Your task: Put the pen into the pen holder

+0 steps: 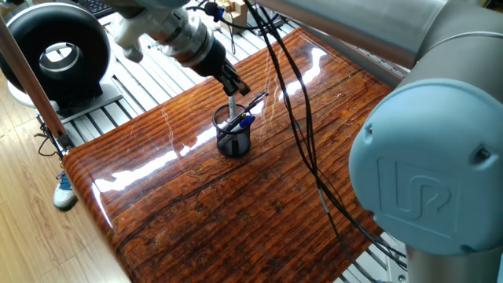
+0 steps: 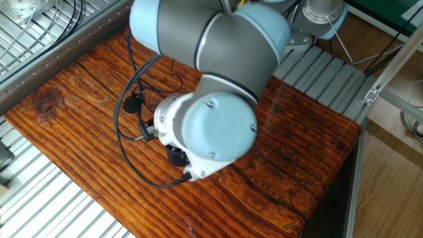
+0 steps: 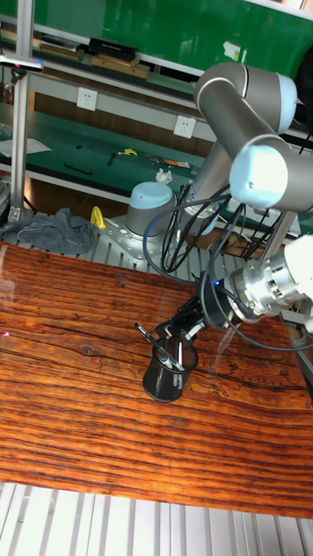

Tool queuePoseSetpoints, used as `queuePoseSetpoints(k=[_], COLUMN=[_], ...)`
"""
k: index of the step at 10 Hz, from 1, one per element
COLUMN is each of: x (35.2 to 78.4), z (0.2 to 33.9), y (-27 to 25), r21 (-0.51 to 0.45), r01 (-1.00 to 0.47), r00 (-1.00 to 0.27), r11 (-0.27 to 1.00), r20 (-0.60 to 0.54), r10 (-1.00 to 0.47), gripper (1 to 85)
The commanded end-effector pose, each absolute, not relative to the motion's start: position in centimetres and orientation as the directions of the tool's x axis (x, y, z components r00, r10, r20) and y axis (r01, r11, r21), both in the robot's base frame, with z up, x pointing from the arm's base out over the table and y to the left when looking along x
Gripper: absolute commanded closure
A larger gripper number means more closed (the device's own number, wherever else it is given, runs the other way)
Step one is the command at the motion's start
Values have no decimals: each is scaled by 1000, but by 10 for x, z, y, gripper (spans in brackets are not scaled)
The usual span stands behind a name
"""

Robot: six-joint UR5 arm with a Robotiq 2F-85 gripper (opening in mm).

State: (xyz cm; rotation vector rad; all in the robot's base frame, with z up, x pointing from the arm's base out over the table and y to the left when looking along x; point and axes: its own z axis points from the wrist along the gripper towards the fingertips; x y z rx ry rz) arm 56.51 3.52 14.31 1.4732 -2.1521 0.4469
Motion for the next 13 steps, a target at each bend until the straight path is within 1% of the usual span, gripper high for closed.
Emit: queuePoseSetpoints(k=[1,2,5,7,10,13], x=[569,569,566,568,563,555], z=[146,148,153,148,132,125], y=[27,21,6,-7,-17,-17], r21=[35,39,37,42,62,110], r01=[-945,-955,-967,-984,-989,-991], r00=[-253,-223,-184,-118,-72,-7], r11=[324,294,253,175,132,82], r20=[547,560,586,587,577,554], r10=[-798,-798,-789,-801,-814,-832], gripper=[843,843,843,843,843,843])
